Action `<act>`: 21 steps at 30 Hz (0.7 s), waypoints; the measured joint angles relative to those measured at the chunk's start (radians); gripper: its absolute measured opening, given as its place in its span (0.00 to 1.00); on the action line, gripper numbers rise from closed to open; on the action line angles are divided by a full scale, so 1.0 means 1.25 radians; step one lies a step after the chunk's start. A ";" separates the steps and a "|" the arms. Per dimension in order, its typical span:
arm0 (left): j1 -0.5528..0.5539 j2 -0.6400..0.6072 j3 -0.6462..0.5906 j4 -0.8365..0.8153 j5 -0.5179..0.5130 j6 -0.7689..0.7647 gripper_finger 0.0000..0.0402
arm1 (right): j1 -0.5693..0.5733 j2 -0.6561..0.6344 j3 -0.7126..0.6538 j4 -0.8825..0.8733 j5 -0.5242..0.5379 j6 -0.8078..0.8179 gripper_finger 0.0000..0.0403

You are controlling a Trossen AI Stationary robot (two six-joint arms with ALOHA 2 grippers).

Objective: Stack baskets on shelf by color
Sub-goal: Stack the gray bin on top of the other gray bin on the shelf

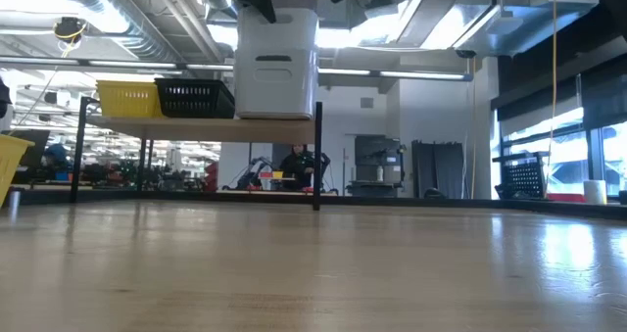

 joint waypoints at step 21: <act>-0.014 -0.021 0.000 0.014 -0.074 0.036 0.13 | 0.000 0.000 0.000 0.001 0.002 0.000 0.28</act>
